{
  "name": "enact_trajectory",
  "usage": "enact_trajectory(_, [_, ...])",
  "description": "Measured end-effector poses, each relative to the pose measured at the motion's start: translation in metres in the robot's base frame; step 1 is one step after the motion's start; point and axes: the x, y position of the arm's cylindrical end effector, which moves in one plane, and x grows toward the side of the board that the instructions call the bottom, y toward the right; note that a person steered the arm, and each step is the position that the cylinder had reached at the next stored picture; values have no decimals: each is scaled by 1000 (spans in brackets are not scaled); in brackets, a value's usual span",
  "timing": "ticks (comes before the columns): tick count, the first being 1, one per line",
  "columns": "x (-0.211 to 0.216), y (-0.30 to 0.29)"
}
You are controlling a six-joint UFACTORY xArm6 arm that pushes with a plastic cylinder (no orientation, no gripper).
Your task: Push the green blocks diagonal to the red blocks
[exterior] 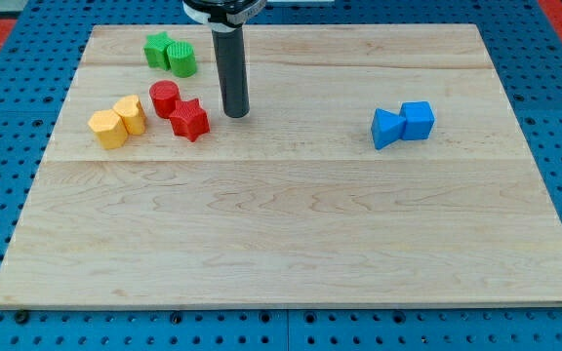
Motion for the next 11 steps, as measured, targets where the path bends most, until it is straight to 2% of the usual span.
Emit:
enact_trajectory(2, [-1, -13])
enact_trajectory(3, [-3, 37])
enact_trajectory(4, [-17, 63])
enact_trajectory(5, [-15, 121])
enact_trajectory(6, [-53, 48])
enact_trajectory(7, [-60, -32])
enact_trajectory(9, [-89, -143])
enact_trajectory(10, [-111, -185])
enact_trajectory(11, [-164, -153])
